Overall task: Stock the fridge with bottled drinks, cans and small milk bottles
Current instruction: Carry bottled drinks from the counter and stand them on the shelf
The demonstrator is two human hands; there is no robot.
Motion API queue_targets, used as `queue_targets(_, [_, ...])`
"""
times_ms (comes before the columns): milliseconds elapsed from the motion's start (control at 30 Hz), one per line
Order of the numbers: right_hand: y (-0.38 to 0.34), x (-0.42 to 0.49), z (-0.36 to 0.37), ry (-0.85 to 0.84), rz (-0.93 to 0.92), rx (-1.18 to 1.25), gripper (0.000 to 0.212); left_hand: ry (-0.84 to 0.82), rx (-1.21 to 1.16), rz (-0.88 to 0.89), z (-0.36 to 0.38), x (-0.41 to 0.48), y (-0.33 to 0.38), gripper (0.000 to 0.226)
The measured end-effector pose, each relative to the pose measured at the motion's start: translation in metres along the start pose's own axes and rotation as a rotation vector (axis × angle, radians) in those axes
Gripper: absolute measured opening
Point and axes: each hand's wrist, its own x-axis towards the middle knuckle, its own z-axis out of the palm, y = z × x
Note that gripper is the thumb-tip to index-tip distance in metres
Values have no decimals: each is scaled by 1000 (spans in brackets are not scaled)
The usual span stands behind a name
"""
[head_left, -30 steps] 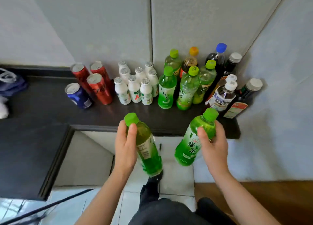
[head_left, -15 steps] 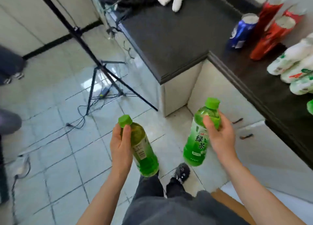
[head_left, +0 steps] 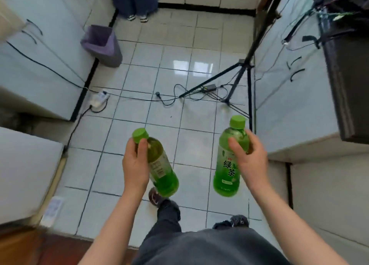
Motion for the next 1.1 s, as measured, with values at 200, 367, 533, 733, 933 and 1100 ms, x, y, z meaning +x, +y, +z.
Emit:
queue_targets(200, [-61,6,167,-160,-38,27,65,91,52,64,-137,76,-12,13])
queue_targets(367, [-114,6,262,-326,-105,21,58,233,-43,42,-214,100,-17,17])
queue_targets(533, [-146,9,347,-539,-211,-64,50,461,-176,-87,-260,108,-40,19])
queue_targets(733, [-176,14,461,-798,-293,-120,54,715,-189,-146,-325,136,-59,10])
queue_targets(933, [-222,11,582,-1051,-328,-71,42,952,-170,-151,-405,178,-49,16])
queue_targets(1100, [-263,-10,665,-1276,-382,-61,39,1115,-165,-152,-466,199,-38,15])
